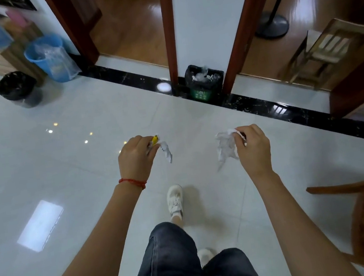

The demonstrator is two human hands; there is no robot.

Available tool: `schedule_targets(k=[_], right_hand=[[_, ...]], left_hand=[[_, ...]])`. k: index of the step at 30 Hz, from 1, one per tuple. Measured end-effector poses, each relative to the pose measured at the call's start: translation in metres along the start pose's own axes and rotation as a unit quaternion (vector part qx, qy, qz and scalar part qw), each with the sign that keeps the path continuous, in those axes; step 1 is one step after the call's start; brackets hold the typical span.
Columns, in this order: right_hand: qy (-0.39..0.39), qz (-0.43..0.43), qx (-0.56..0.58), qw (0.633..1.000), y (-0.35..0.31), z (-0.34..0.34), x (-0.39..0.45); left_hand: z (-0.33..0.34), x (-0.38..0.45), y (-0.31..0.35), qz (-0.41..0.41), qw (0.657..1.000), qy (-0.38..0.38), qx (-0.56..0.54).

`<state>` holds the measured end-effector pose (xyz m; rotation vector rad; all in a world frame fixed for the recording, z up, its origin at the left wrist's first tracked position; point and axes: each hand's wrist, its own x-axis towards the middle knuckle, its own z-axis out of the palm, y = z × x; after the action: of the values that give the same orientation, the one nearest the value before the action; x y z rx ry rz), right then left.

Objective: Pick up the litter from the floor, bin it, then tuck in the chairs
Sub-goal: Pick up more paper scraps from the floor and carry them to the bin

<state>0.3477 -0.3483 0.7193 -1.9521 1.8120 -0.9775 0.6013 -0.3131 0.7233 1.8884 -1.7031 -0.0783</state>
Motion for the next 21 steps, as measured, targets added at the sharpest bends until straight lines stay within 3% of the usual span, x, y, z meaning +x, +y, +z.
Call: schedule_targets(k=[11,21], right_hand=[[0.052,0.056,-0.029,0.997,0.004,0.075,0.187],[0.067,0.064,-0.022,0.995,0.042,0.117,0.341]], left_hand=[[0.066,0.227,-0.036,0.074,0.996,-0.038,-0.017],[0.159,0.368,-0.03,0.089,0.992,-0.079,-0.035]])
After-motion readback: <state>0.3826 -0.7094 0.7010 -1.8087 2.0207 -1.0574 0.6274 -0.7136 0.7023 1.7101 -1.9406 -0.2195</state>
